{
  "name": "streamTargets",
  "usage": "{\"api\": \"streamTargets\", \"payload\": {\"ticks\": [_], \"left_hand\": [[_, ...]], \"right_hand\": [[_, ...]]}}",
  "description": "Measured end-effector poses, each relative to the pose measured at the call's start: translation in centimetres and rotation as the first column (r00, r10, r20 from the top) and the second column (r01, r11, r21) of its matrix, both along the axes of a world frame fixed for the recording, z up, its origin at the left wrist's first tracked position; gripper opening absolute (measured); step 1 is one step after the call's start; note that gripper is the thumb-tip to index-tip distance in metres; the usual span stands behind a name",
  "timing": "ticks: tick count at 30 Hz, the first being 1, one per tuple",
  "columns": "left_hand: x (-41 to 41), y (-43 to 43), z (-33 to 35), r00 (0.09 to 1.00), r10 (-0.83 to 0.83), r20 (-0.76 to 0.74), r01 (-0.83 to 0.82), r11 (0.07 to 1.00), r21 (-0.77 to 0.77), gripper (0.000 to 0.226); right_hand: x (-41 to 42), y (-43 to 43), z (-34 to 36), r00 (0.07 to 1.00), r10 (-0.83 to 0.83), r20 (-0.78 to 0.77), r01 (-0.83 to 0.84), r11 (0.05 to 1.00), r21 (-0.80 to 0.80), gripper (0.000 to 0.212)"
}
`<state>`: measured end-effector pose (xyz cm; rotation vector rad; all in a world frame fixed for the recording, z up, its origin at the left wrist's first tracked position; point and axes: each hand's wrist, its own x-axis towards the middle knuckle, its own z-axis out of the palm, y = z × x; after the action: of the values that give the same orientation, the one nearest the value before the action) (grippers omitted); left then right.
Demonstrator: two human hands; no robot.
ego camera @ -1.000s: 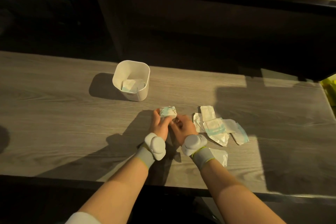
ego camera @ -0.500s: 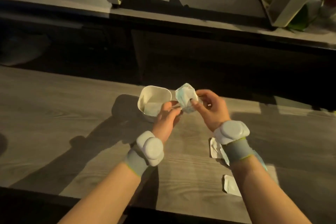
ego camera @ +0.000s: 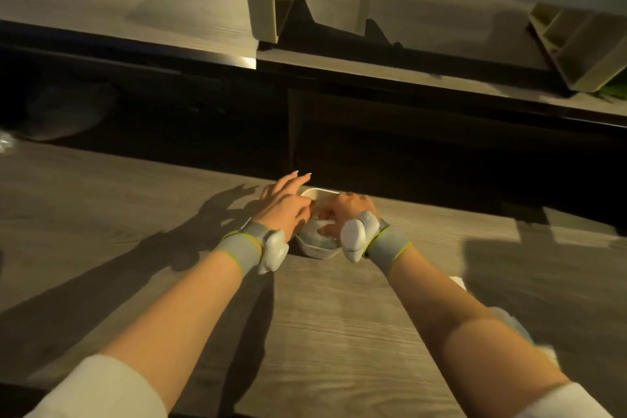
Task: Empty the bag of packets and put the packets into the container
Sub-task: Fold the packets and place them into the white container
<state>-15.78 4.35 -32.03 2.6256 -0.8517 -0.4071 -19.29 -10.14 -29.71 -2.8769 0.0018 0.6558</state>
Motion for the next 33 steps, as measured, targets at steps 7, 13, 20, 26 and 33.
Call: {"api": "streamTargets", "payload": {"ticks": [7, 13, 20, 26, 33], "left_hand": [[-0.3, -0.7, 0.8, 0.989, -0.027, -0.142, 0.063, 0.965, 0.253, 0.034], [-0.2, -1.2, 0.4, 0.989, 0.048, -0.141, -0.024, 0.986, 0.167, 0.034], [-3.2, -4.5, 2.6, 0.996, 0.074, 0.047, -0.058, 0.958, -0.282, 0.029], [-9.1, -11.6, 2.4, 0.993, -0.086, -0.085, 0.056, 0.952, -0.302, 0.020], [-15.5, -16.8, -4.2, 0.940, 0.030, -0.341, -0.041, 0.999, -0.027, 0.034]], "right_hand": [[-0.4, -0.2, -1.2, 0.990, 0.120, 0.078, -0.111, 0.988, -0.110, 0.040], [-1.6, -1.4, -0.7, 0.966, 0.022, 0.257, -0.047, 0.995, 0.089, 0.035], [-8.4, -9.4, -0.5, 0.727, -0.588, 0.354, 0.366, 0.768, 0.525, 0.018], [-14.1, -14.1, -2.6, 0.733, -0.644, 0.218, 0.516, 0.735, 0.440, 0.018], [-20.7, -18.6, -4.5, 0.819, -0.572, 0.038, 0.562, 0.815, 0.143, 0.022]]}}
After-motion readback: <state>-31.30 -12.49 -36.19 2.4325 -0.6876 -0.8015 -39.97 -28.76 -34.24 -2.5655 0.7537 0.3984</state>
